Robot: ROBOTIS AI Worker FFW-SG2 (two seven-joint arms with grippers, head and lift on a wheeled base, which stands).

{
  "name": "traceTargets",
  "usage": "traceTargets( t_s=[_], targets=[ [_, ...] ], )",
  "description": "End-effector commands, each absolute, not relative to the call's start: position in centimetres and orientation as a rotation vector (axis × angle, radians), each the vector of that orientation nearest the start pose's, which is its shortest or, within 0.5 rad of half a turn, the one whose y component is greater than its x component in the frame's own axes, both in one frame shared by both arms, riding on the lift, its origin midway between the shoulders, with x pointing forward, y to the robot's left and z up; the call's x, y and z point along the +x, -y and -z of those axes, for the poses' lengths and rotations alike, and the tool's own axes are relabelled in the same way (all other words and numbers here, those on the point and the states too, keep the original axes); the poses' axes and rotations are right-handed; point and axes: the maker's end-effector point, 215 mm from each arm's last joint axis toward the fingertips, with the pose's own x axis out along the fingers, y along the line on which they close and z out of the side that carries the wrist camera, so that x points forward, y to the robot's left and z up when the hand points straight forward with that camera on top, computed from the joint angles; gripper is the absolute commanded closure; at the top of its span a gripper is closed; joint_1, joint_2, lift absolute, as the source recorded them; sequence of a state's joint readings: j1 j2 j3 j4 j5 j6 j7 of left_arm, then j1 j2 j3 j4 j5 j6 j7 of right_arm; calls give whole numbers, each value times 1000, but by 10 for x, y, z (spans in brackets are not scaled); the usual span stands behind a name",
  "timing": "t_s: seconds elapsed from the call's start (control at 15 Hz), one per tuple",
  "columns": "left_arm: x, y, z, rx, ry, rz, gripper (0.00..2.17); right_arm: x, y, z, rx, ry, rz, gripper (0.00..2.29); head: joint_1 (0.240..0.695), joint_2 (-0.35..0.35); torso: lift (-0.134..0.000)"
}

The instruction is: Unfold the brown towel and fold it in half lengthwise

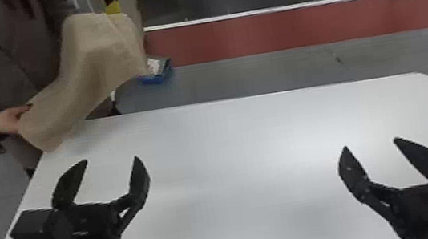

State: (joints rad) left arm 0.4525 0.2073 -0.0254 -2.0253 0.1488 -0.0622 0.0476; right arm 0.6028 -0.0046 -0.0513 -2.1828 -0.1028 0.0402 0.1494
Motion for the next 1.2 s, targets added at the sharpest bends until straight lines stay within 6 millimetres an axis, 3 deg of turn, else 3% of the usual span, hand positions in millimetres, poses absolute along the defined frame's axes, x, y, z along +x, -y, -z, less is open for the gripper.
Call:
traceTargets(
  t_s=[0.0, 1.13],
  targets=[
    [462, -241, 309, 19, 54, 68, 26, 418, 222, 317, 77, -25, -109, 97, 695, 27, -108],
    [464, -235, 310, 18, 54, 80, 26, 413, 226, 318, 76, -33, -112, 97, 695, 13, -108]
  ],
)
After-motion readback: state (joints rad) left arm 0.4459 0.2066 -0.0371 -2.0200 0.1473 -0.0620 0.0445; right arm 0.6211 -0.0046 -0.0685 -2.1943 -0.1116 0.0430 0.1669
